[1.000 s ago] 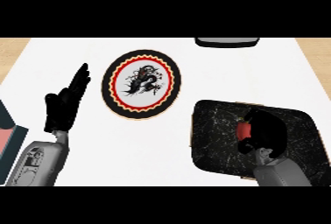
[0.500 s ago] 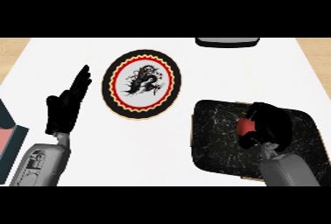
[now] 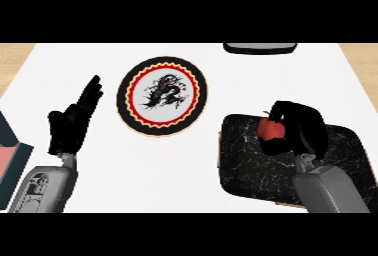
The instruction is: Pick the bell pepper from the tray and place it in the plate
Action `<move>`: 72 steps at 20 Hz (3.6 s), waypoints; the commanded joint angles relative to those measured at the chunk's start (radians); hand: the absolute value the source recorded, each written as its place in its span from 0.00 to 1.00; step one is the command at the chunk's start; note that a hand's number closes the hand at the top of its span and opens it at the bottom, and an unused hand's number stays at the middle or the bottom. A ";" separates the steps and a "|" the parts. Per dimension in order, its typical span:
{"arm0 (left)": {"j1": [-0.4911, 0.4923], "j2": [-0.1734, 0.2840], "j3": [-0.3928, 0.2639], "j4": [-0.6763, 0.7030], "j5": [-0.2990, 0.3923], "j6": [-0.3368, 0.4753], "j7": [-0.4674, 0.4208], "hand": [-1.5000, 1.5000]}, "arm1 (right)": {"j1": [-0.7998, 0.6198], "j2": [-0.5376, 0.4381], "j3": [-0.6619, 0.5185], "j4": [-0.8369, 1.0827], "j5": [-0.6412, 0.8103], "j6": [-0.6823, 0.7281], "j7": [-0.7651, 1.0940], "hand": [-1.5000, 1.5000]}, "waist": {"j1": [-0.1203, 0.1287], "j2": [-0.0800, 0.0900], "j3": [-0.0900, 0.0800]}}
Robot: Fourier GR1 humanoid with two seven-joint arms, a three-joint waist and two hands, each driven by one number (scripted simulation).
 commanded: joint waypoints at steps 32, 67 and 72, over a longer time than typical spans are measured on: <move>-0.101 -0.067 -0.025 0.043 -0.050 -0.010 0.009 0.50 | -0.843 0.225 0.348 0.950 -0.427 -0.343 -0.027 1.00 | 0.084 0.024 -0.002; -0.046 -0.010 0.055 -0.019 -0.031 -0.042 0.054 0.50 | -0.515 0.065 -0.025 0.817 -1.078 -0.555 -0.629 0.00 | -0.001 0.001 0.000; 0.034 -0.018 0.050 -0.062 -0.040 -0.051 0.010 0.50 | -0.503 0.003 -0.078 0.819 -1.073 -0.454 -0.635 0.00 | 0.005 0.002 0.000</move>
